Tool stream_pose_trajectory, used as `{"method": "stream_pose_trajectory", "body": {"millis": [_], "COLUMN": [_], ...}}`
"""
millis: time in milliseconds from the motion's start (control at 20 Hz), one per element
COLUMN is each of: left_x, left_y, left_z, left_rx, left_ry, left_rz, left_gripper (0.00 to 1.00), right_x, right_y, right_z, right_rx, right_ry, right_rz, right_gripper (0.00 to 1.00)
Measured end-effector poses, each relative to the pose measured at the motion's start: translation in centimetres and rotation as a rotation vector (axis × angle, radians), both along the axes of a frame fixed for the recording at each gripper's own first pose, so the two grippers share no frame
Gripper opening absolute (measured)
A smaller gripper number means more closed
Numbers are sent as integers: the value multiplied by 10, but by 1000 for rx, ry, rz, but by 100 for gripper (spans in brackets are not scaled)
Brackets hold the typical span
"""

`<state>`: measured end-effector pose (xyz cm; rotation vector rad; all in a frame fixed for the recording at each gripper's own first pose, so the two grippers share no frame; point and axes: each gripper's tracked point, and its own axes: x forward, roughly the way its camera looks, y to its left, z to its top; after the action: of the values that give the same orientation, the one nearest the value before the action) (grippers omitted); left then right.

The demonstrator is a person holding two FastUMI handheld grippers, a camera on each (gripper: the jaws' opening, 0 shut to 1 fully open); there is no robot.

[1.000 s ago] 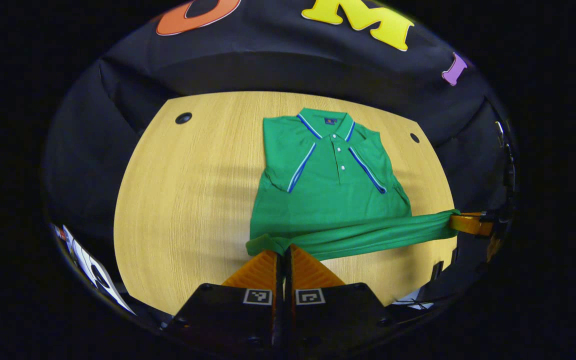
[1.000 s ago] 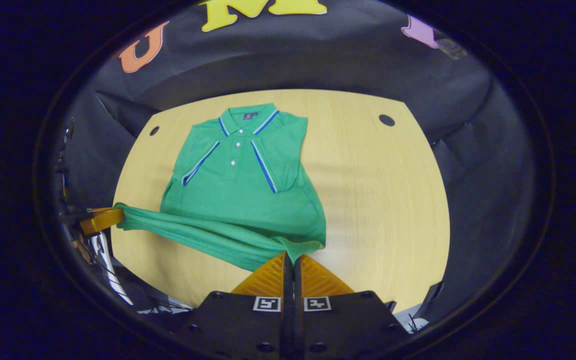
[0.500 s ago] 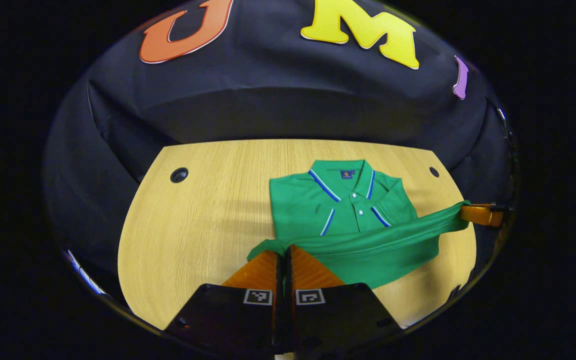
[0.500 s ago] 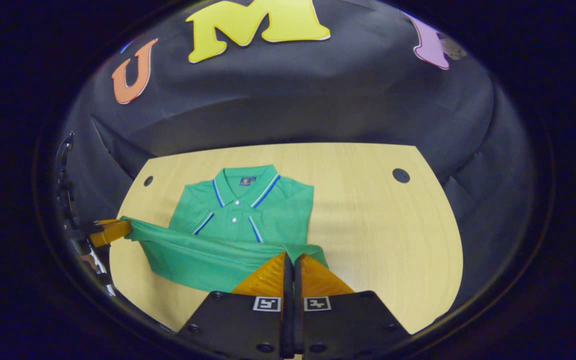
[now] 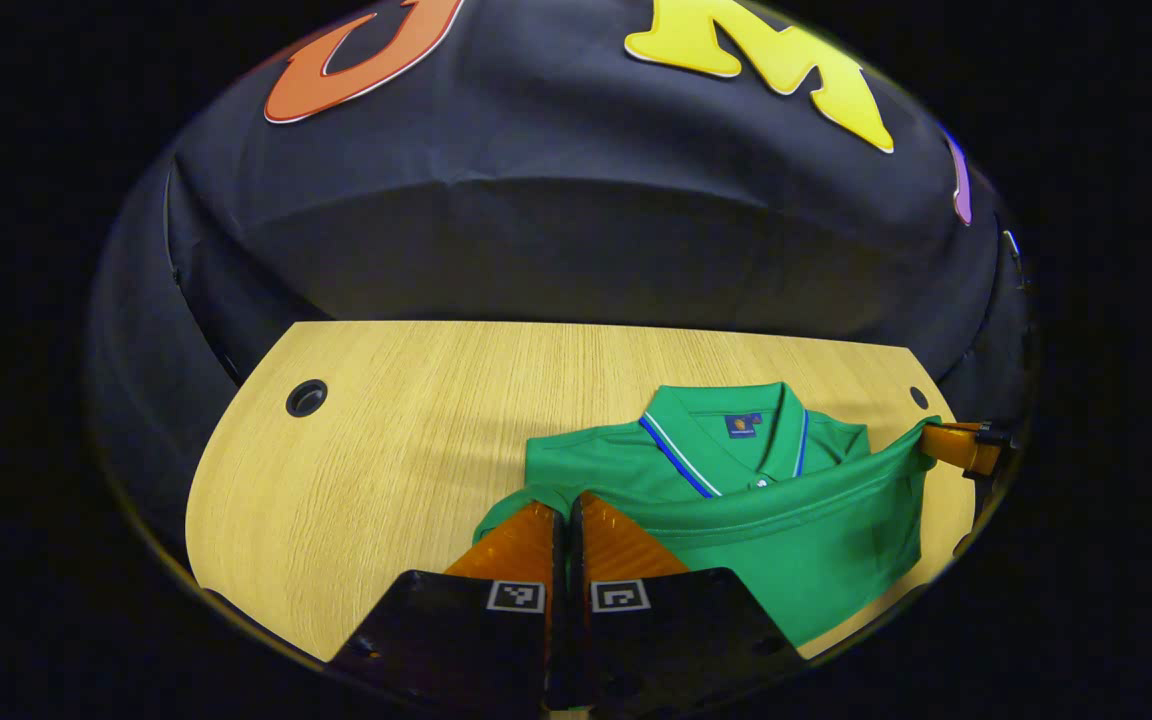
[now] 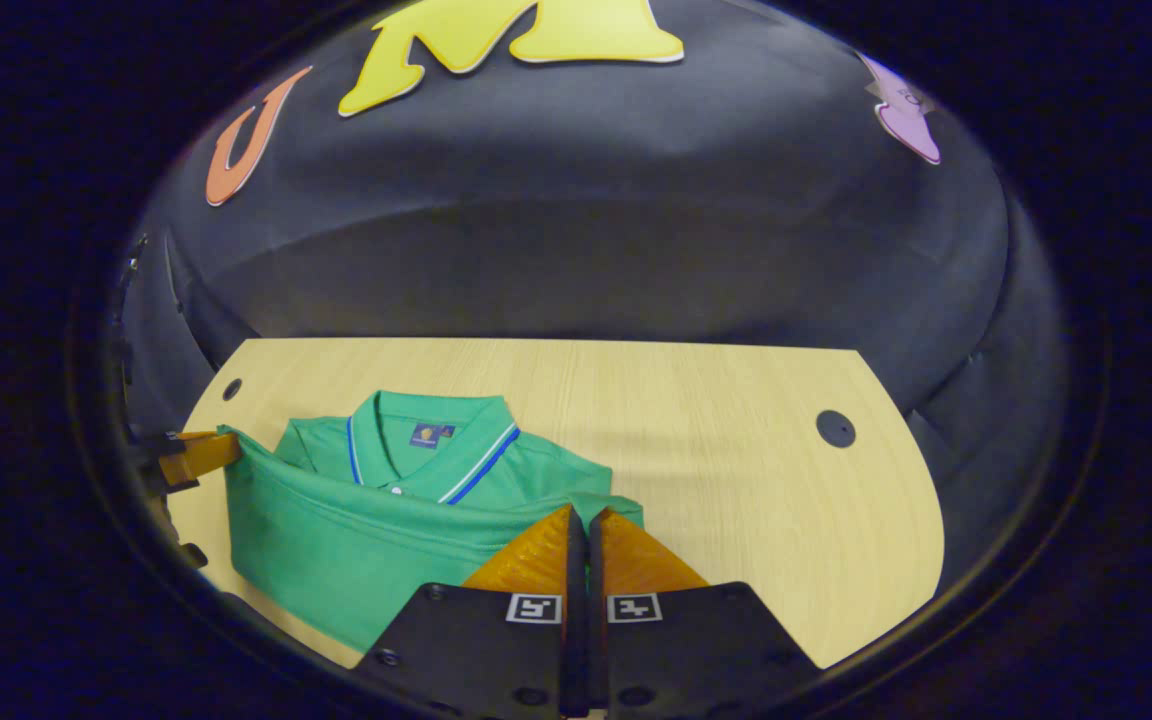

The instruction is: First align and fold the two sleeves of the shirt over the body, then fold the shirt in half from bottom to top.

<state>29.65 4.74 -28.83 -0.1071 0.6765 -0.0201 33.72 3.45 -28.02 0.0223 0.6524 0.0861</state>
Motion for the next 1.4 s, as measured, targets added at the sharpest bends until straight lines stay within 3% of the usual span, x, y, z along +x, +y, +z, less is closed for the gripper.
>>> {"method": "stream_pose_trajectory", "body": {"millis": [300, 600, 850, 900, 950, 1000, 1050, 1100, 1200, 1300, 1400], "left_x": [39, 55, 59, 60, 57, 56, 54, 51, 43, 36, 23], "left_y": [1, 2, 8, 10, 8, 8, 6, 6, 11, 12, 13], "left_z": [-14, -27, -35, -33, -34, -34, -35, -31, -16, 7, 42], "left_rx": [21, 61, 26, 20, 12, 10, 5, 9, 11, 4, 1], "left_ry": [-20, 4, -4, -12, -11, -6, 0, 6, -2, -38, -82], "left_rz": [-11, -29, 33, 41, 39, 40, 42, 50, 71, 80, 91], "left_gripper": [3, 3, 11, 16, 36, 56, 76, 90, 100, 100, 100], "right_x": [38, 60, 58, 57, 57, 56, 53, 50, 39, 30, 12], "right_y": [0, 4, 6, 6, 7, 9, 9, 5, 1, 5, 6], "right_z": [-25, -34, -49, -49, -48, -46, -44, -44, -31, -16, 11], "right_rx": [42, 12, -16, -14, 3, 15, 7, -18, -48, -20, 5], "right_ry": [-6, -9, 34, 39, 37, 35, 40, 42, 30, 9, -7], "right_rz": [-44, -25, -34, -39, -35, -25, -11, -8, -20, -28, -45], "right_gripper": [2, 2, 4, 5, 7, 2, 27, 51, 100, 94, 99]}}
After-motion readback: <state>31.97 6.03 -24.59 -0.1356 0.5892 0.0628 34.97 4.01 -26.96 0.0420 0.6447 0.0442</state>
